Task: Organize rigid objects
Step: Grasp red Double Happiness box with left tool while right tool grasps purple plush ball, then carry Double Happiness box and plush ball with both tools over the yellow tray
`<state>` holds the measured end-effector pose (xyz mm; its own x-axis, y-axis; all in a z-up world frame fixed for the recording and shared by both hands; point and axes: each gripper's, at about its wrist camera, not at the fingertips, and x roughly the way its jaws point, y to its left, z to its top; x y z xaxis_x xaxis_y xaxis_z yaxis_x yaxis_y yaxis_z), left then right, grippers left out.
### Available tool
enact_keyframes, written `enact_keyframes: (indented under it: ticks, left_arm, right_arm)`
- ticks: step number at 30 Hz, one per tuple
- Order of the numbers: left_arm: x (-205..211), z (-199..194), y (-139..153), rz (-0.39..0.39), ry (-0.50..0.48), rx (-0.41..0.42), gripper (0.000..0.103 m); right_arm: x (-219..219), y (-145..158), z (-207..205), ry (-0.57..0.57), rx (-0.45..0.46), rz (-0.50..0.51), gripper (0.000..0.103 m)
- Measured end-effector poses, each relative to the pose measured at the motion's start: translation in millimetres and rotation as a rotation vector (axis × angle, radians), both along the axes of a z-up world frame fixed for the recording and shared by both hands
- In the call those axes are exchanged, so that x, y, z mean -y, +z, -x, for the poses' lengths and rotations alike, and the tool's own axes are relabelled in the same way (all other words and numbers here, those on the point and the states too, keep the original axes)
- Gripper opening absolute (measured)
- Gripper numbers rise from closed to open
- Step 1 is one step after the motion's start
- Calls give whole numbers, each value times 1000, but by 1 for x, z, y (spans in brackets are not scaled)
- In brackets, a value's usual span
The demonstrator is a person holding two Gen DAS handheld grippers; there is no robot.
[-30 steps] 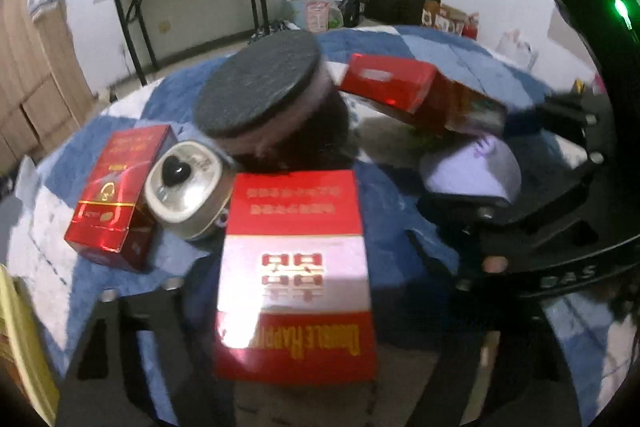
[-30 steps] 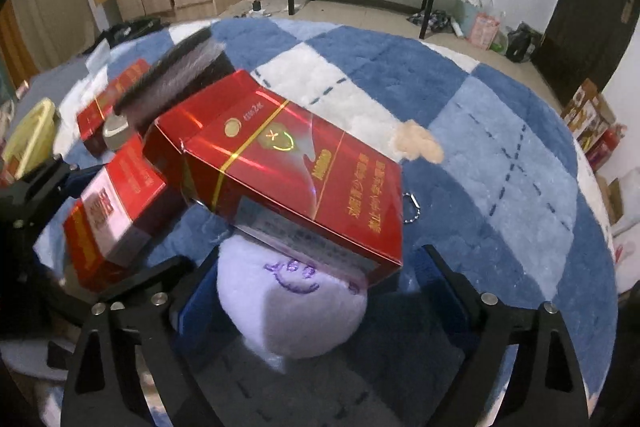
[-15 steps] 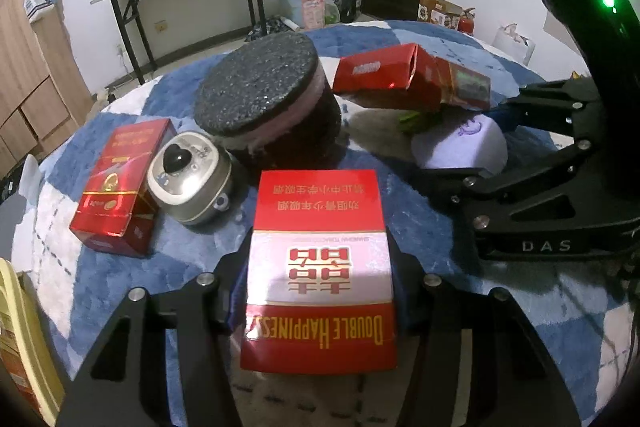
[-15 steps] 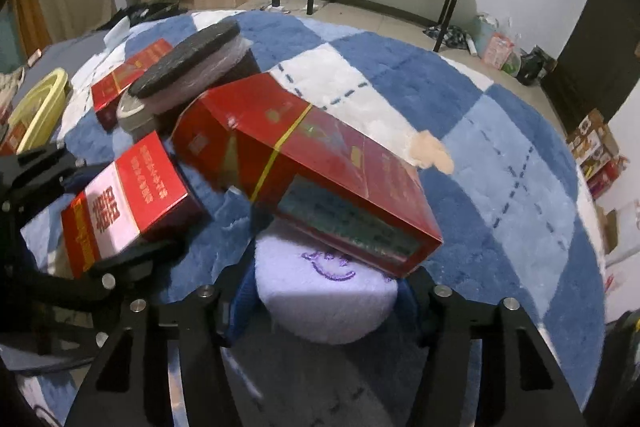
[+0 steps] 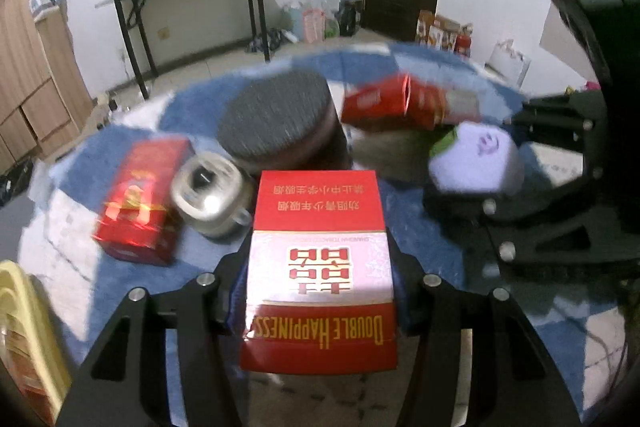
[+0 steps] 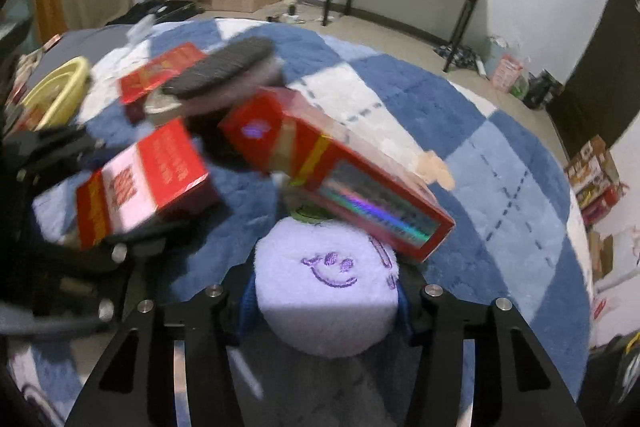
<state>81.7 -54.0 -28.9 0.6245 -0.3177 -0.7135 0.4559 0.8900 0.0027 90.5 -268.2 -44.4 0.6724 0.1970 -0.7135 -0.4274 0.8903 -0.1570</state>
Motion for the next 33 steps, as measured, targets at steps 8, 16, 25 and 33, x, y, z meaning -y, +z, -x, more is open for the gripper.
enact_keyframes:
  ticks: [8,16,25,33]
  left_arm:
    - [-36,17,52,50,60,105,57]
    - [-61,16,70,122,114,131,57]
    - [-61,15,59,133,115,100,57]
    - [-56,15,55,118,103,94,57]
  right_arm:
    - [1,23,22,51,9,-36,52]
    - [7,23,27,165,-91,-173,52]
    - [7,14,20,188,-127,-211,52]
    - [23,43,39,163,-37,-226,52]
